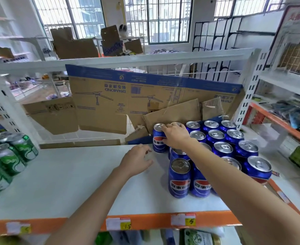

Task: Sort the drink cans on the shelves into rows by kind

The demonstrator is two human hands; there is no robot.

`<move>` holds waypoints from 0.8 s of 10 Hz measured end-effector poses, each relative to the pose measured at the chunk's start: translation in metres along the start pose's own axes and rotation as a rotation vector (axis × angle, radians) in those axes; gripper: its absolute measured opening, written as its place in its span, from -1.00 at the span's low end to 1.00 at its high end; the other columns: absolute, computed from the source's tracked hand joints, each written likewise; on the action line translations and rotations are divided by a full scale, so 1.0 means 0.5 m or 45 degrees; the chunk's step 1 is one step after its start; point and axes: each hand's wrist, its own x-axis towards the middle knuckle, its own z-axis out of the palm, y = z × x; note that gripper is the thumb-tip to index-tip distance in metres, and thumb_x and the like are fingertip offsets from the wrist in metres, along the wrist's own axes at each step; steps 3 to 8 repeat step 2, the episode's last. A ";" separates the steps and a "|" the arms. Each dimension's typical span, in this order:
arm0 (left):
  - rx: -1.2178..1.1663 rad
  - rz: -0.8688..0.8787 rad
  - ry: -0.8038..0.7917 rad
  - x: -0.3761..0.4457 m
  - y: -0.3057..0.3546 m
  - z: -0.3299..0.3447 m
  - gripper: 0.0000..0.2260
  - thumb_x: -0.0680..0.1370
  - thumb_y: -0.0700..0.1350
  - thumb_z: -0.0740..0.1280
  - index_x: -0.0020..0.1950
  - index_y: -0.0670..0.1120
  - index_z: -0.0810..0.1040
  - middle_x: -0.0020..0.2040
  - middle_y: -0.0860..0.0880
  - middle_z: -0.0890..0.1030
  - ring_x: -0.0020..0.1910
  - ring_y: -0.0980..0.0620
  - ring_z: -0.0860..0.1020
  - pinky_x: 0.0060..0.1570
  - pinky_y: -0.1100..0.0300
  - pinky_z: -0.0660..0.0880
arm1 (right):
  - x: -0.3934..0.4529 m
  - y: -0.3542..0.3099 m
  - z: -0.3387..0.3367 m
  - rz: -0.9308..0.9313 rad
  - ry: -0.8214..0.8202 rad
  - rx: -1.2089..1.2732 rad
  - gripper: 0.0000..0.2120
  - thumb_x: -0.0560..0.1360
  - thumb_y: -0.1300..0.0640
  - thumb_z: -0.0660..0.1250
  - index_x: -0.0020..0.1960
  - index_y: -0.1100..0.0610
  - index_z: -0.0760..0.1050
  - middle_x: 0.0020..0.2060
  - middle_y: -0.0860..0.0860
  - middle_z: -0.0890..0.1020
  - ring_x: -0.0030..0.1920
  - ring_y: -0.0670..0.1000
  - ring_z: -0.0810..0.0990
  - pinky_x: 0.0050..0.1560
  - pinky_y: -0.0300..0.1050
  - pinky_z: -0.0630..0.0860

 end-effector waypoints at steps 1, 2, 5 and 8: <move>-0.001 -0.044 0.013 -0.009 0.016 0.007 -0.64 0.51 -0.01 0.34 0.30 -0.03 0.46 0.25 -0.01 0.50 0.14 0.02 0.50 0.05 0.19 0.44 | -0.031 -0.012 -0.009 -0.042 0.050 0.048 -0.55 0.57 0.02 0.16 0.42 0.12 0.24 0.33 0.08 0.42 0.33 0.15 0.35 0.31 0.12 0.27; -0.004 -0.123 0.059 -0.033 0.016 0.002 -0.60 0.52 0.03 0.35 0.33 -0.02 0.44 0.29 -0.01 0.48 0.19 0.01 0.49 0.12 0.16 0.45 | -0.073 -0.030 -0.022 -0.112 0.112 0.155 -0.58 0.56 0.06 0.19 0.38 0.13 0.30 0.32 0.09 0.42 0.29 0.15 0.38 0.20 0.07 0.34; -0.004 -0.123 0.059 -0.033 0.016 0.002 -0.60 0.52 0.03 0.35 0.33 -0.02 0.44 0.29 -0.01 0.48 0.19 0.01 0.49 0.12 0.16 0.45 | -0.073 -0.030 -0.022 -0.112 0.112 0.155 -0.58 0.56 0.06 0.19 0.38 0.13 0.30 0.32 0.09 0.42 0.29 0.15 0.38 0.20 0.07 0.34; -0.004 -0.123 0.059 -0.033 0.016 0.002 -0.60 0.52 0.03 0.35 0.33 -0.02 0.44 0.29 -0.01 0.48 0.19 0.01 0.49 0.12 0.16 0.45 | -0.073 -0.030 -0.022 -0.112 0.112 0.155 -0.58 0.56 0.06 0.19 0.38 0.13 0.30 0.32 0.09 0.42 0.29 0.15 0.38 0.20 0.07 0.34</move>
